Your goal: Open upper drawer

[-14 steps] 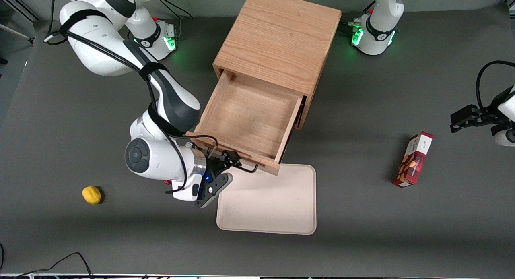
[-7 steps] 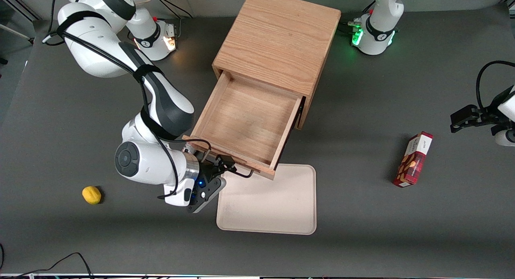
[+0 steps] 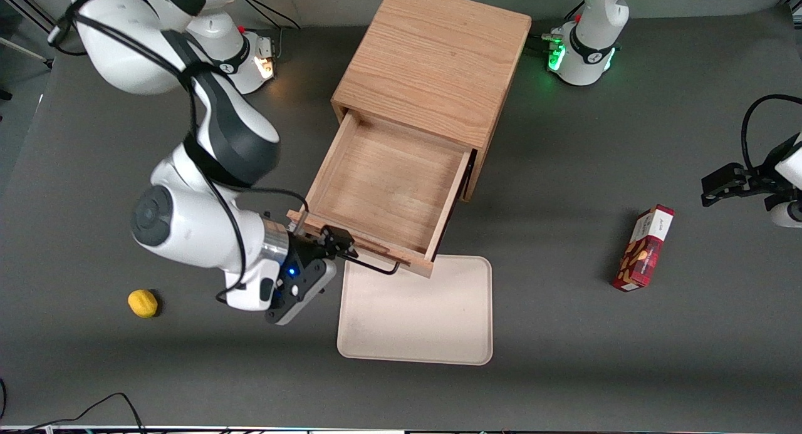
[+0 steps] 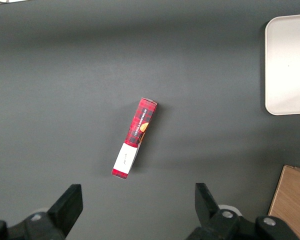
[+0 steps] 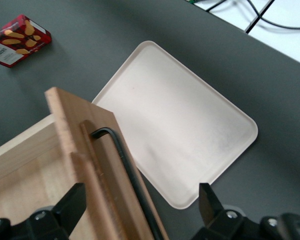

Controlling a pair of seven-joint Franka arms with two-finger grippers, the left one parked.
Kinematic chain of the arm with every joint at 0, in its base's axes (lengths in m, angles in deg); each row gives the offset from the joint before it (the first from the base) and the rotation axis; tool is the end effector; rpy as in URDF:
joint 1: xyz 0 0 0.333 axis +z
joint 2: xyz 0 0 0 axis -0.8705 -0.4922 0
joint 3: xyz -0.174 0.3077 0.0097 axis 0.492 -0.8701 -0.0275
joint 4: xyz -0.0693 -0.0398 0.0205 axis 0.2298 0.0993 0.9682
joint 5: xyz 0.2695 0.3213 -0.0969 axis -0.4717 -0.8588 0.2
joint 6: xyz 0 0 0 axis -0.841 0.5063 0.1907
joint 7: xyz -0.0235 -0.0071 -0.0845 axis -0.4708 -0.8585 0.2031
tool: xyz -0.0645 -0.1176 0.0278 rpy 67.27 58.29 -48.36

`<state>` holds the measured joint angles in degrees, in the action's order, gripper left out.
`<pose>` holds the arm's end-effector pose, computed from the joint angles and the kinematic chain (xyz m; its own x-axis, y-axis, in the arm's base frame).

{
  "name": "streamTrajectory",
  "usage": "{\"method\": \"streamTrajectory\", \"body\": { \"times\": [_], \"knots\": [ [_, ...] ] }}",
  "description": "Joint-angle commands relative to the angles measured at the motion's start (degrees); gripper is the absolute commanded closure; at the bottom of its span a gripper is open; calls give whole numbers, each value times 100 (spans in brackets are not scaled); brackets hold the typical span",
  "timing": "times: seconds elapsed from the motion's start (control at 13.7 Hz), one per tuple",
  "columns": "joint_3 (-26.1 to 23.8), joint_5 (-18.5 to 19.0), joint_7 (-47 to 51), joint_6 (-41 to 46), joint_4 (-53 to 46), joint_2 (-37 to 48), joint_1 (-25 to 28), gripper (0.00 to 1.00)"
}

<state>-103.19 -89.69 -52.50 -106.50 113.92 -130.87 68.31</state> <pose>0.7493 0.3590 0.4906 0.7830 0.5596 0.2714 0.6213 -0.7245 -0.2985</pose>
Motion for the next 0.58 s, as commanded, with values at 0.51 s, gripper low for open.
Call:
{"method": "streamTrajectory", "body": {
  "times": [0.51],
  "knots": [
    [27,102,4165,1780,221,1773,-165,0]
  ]
}}
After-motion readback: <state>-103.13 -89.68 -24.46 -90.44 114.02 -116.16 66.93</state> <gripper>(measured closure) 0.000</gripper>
